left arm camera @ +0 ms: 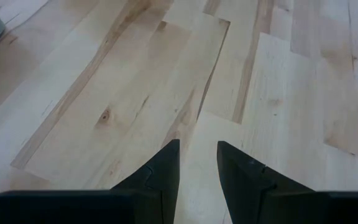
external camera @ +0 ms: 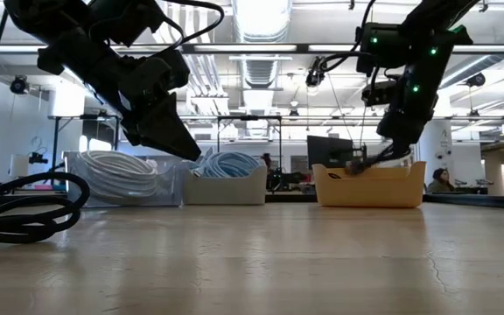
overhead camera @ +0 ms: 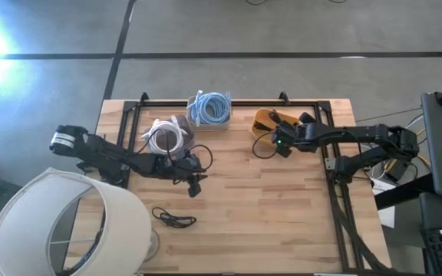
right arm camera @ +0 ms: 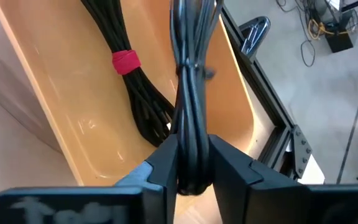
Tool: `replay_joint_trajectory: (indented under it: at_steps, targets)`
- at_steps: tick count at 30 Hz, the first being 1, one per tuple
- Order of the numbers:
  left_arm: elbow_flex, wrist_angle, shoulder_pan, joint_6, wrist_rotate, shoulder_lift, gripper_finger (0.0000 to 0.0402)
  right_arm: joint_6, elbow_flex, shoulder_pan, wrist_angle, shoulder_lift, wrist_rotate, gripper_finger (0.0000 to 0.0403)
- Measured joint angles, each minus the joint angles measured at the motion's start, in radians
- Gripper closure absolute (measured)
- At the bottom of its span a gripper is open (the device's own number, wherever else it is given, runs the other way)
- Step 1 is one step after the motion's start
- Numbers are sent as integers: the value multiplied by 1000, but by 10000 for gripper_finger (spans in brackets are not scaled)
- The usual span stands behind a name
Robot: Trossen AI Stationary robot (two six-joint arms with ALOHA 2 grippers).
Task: Pick & Place USB Port
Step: Put the right black USB cable into the yellow bin, then put the black USB cable into the yellow bin
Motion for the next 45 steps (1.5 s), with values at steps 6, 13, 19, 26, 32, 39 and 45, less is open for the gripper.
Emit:
replay_joint_trajectory:
  at_steps: [6, 13, 19, 26, 32, 39, 45]
  targets:
    - [0, 0, 0, 0, 0, 0, 291, -6, 0, 0, -1, 0, -2, 293]
    - [0, 0, 0, 0, 0, 0, 291, -6, 0, 1, -1, 0, -10, 266]
    - [0, 0, 0, 0, 0, 0, 291, 23, 6, 23, -3, -1, -21, 255]
    - [0, 14, -1, 8, 22, 0, 291, 57, 60, 79, 1, -3, -127, 258]
    - [26, 18, -7, 57, 61, 0, 291, 88, 94, 171, 45, -3, -143, 257]
    - [64, 19, -68, 123, 233, 0, 291, 91, 89, 269, 131, -3, -145, 261]
    - [61, 12, -180, 100, 259, 0, 291, 87, 88, 299, 150, -3, -145, 258]
